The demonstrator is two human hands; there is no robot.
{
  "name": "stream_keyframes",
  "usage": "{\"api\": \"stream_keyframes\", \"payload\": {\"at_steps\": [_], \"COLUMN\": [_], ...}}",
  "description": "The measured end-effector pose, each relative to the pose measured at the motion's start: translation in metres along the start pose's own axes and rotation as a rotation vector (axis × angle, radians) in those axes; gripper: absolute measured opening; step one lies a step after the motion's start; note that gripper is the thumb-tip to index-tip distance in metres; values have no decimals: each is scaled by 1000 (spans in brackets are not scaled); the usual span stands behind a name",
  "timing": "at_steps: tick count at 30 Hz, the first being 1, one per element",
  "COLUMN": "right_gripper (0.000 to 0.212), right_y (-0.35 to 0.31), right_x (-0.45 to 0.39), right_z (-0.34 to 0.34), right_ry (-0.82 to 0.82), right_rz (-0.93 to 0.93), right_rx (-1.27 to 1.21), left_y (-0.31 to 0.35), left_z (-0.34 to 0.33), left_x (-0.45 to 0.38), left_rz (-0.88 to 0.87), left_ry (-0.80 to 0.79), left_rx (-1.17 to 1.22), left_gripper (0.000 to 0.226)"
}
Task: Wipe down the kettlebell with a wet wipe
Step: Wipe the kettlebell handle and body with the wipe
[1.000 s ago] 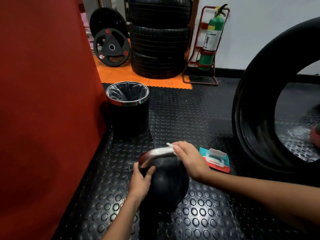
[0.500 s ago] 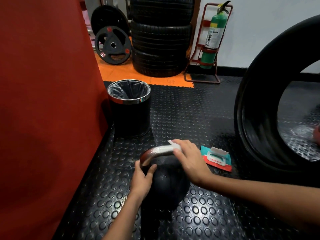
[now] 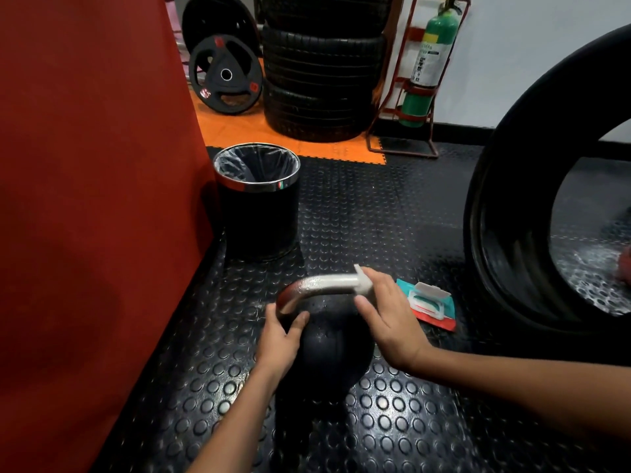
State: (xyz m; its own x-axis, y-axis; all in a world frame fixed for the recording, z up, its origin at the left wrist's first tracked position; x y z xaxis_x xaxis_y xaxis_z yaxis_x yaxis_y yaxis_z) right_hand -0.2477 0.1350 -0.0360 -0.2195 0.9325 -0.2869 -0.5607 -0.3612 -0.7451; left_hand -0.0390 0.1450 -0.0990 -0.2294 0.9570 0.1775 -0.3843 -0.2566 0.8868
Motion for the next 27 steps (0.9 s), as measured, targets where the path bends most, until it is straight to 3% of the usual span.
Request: {"api": "stream_keyframes", "payload": {"at_steps": [3, 5, 8, 11, 13, 18, 20, 23, 27], "right_gripper": [58, 57, 70, 57, 56, 57, 57, 58, 53], "right_y": [-12, -26, -45, -38, -25, -25, -38, -50, -27], "right_x": [-11, -26, -38, -24, -14, -29, -46, -52, -21], "right_z": [-3, -4, -4, -10, -9, -1, 6, 6, -6], "right_ry": [118, 122, 38, -10, 30, 107, 41, -81, -60], "right_rz": [-297, -370, -235, 22, 19, -394, -545, -349, 13], "right_rx": [-176, -208, -122, 25, -25, -190, -166, 38, 91], "left_y": [4, 2, 0, 2, 2, 0, -2, -1, 0], "left_z": [2, 1, 0, -1, 0, 1, 1, 0, -2], "left_x": [1, -1, -2, 0, 0, -1, -2, -2, -2], "left_rz": [2, 15, 18, 8, 17, 18, 16, 10, 15], "left_ry": [-24, -28, -7, -2, -13, -24, -25, -12, 0], "left_rx": [6, 22, 22, 31, 18, 5, 13, 15, 7], "left_gripper": [32, 32, 32, 30, 30, 30, 30, 31, 29]}}
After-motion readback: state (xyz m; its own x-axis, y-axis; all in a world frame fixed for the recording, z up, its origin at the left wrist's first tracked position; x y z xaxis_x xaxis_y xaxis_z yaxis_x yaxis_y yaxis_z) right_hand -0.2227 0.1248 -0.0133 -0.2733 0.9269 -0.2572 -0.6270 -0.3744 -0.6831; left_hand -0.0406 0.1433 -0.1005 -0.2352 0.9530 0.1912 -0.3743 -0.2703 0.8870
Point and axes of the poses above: each hand's wrist, its own x-axis away from the middle knuckle, its own z-axis out of the back of the hand, y = z × x, the point moved 1 cm from there along -x, towards the middle knuckle, and after that the axes turned 11 degrees about -x, right-handed, at the moved point
